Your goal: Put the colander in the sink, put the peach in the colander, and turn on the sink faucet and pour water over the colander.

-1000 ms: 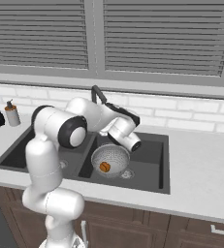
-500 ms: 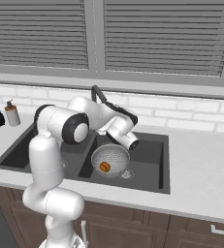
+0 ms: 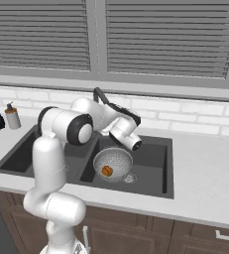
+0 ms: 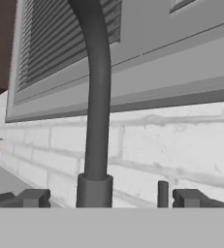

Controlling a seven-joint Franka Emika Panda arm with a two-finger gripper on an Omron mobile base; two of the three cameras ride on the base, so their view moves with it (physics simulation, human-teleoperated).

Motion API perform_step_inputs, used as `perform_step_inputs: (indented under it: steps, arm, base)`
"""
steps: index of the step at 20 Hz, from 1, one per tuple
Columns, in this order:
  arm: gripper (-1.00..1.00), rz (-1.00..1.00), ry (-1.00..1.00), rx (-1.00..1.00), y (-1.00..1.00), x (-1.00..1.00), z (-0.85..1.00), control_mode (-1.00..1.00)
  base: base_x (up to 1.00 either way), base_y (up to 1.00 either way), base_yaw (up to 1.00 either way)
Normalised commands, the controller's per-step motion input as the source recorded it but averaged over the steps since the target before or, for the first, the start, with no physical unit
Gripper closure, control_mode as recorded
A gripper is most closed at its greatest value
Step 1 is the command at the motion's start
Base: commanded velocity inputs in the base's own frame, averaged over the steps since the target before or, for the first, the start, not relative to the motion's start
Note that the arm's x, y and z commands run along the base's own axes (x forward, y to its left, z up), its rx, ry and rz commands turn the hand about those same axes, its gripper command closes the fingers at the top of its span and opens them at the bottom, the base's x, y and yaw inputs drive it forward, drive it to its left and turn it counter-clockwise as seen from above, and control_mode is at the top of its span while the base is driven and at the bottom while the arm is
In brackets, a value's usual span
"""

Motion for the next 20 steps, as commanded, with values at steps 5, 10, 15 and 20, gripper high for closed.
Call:
perform_step_inputs:
  steps: [5, 10, 15, 20]
  arm:
    - [-1.0, 0.0, 0.0, 0.0, 0.0, 0.28, -0.05, -1.0]
    - [-1.0, 0.0, 0.0, 0.0, 0.0, 0.23, -0.07, -1.0]
    - [-1.0, 0.0, 0.0, 0.0, 0.0, 0.24, -0.05, -1.0]
    - [-1.0, -0.01, 0.0, 0.0, 0.0, 0.22, -0.04, -1.0]
  base:
    - [0.0, 0.0, 0.0]
    - [0.0, 0.0, 0.0]
    - [0.0, 0.0, 0.0]
    - [0.0, 0.0, 0.0]
